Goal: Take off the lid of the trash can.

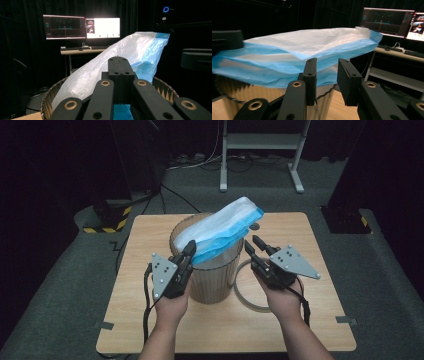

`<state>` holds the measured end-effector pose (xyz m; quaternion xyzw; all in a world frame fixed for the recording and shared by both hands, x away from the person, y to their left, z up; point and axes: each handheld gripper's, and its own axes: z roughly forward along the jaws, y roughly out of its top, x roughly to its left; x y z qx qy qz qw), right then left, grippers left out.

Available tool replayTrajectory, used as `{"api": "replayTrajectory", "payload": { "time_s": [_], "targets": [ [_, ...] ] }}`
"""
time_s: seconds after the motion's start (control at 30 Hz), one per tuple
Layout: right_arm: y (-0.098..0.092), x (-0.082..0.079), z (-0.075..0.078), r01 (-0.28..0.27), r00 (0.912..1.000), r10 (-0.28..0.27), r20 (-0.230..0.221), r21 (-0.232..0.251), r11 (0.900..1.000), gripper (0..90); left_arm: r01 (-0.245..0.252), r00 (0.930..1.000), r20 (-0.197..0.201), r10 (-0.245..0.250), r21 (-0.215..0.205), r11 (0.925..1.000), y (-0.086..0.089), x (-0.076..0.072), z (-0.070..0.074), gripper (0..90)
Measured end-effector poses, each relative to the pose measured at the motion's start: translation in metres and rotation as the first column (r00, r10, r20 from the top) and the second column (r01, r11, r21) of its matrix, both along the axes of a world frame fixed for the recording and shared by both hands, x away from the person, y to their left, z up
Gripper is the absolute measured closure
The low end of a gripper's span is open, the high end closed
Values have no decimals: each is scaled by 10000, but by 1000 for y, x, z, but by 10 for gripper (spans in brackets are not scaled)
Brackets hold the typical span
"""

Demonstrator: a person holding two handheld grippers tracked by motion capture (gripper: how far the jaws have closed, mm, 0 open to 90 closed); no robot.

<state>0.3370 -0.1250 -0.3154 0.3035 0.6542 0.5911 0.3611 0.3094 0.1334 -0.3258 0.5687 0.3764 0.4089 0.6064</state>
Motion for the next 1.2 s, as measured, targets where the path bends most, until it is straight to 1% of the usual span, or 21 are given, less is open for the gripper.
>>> {"api": "replayTrajectory", "payload": {
  "time_s": [0.1,0.17,0.2,0.23,0.27,0.33,0.4,0.5,0.57,0.63,0.73,0.77,0.83,0.87,0.93,1.0,1.03,1.07,1.1,1.17,1.2],
  "targets": [
    [6,-6,-1,-349,9994,349,3,35,9994,682,-26,10000,39,26,-67,10000,-1,2,1,899],
    [13,-9,-2,-536,9986,536,27,-47,9986,669,-66,9999,97,67,-126,9999,-1,2,1,899],
    [18,-9,-3,-686,9976,686,-67,-72,9976,662,-70,9999,111,72,-166,9998,-1,1,1,899],
    [20,-9,-4,-764,9971,763,-63,-103,9970,656,-48,9999,142,51,-181,9998,-1,1,1,898],
    [26,-9,-5,-1048,9943,1047,-180,-83,9945,645,-25,9999,150,28,-205,9998,-1,1,1,899],
    [33,-11,-5,-1354,9901,1351,-378,-53,9908,638,68,9998,166,-63,-300,9995,-1,0,1,899],
    [44,-13,-7,-1694,9844,1686,-494,-111,9855,637,114,9997,197,-107,-391,9992,0,0,3,899],
    [58,-18,-9,-1949,9794,1927,-605,-321,9803,637,222,9995,247,-212,-422,9989,0,0,6,899],
    [64,-20,-9,-2112,9761,2086,-608,-402,9766,639,301,9991,305,-292,-305,9991,-1,-1,9,899],
    [67,-23,-9,-2151,9754,2126,-580,-411,9757,643,381,9987,354,-372,-248,9990,-2,-3,10,899],
    [65,-23,-6,-2258,9723,2251,-627,-53,9741,650,516,9981,337,-508,-255,9983,-2,-7,8,899],
    [64,-22,-5,-2208,9736,2202,-602,-37,9753,651,576,9979,304,-567,-293,9979,-3,-8,6,899],
    [65,-22,-4,-2274,9715,2268,-689,0,9738,649,659,9976,231,-651,-334,9973,-4,-9,4,899],
    [65,-22,-4,-2301,9710,2294,-671,-24,9732,647,724,9973,177,-719,-275,9970,-6,-8,3,899],
    [65,-25,-4,-2114,9763,2105,-503,-133,9773,645,739,9972,144,-738,-96,9972,-10,-8,1,899],
    [64,-25,-4,-1815,9832,1807,-267,-320,9829,638,770,9969,142,-769,-62,9970,-11,-9,0,899],
    [64,-24,-4,-1552,9879,1549,-92,-659,9857,634,755,9970,166,-753,-101,9971,-10,-10,-1,899],
    [64,-23,-5,-1355,9907,1359,-12,-839,9872,630,741,9971,203,-737,-184,9971,-9,-11,0,899],
    [63,-21,-5,-1288,9916,1289,-40,-921,9874,622,745,9970,232,-738,-284,9968,-7,-12,1,899],
    [62,-19,-6,-1285,9917,1276,-160,-933,9873,611,783,9966,308,-769,-453,9959,-5,-14,4,899],
    [63,-18,-7,-1232,9924,1228,-105,-1028,9870,602,808,9963,346,-792,-495,9955,-4,-15,6,899]
  ]
}}
